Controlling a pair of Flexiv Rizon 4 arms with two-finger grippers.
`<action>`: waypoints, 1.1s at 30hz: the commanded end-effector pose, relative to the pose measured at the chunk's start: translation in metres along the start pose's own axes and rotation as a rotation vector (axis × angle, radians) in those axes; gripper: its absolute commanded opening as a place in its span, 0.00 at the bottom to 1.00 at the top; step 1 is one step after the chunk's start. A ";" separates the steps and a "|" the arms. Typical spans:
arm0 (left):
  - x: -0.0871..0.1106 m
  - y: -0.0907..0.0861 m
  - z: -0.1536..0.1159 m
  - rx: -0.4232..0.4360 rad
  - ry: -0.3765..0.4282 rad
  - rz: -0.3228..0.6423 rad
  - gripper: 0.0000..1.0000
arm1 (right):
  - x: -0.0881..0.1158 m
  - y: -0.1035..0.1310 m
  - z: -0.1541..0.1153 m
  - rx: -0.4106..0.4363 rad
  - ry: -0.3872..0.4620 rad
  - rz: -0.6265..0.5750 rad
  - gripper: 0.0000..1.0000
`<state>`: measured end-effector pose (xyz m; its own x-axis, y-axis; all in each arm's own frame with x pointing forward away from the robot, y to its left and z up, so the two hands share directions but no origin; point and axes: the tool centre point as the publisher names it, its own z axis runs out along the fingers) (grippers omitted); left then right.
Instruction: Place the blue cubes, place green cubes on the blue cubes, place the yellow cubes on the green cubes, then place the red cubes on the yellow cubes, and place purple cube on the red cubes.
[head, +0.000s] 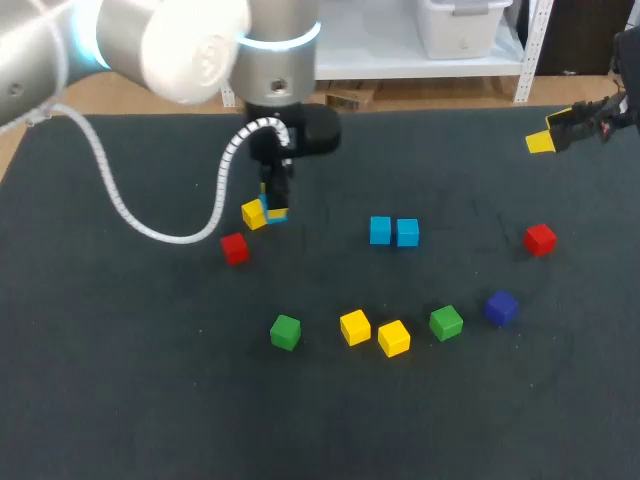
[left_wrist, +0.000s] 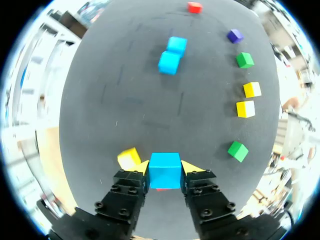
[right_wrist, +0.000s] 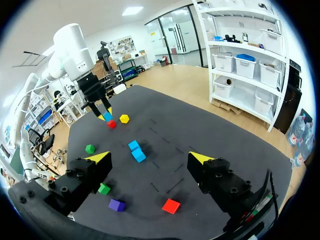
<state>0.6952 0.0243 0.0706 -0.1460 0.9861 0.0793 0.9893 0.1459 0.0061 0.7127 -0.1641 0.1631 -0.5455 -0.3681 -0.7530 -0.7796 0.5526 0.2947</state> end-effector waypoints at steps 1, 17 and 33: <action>-0.040 0.014 0.014 0.035 0.049 0.154 0.00 | 0.000 0.000 0.000 -0.001 -0.002 -0.001 1.00; -0.080 0.027 0.036 0.065 0.035 0.188 0.00 | 0.000 0.000 0.000 -0.001 -0.002 -0.001 1.00; -0.106 0.023 0.049 0.093 0.050 0.122 0.00 | 0.000 0.000 0.000 -0.001 -0.002 -0.001 1.00</action>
<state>0.7271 -0.0683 0.0136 -0.0250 0.9944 0.1022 0.9963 0.0331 -0.0788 0.7127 -0.1641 0.1631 -0.5455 -0.3681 -0.7530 -0.7796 0.5526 0.2947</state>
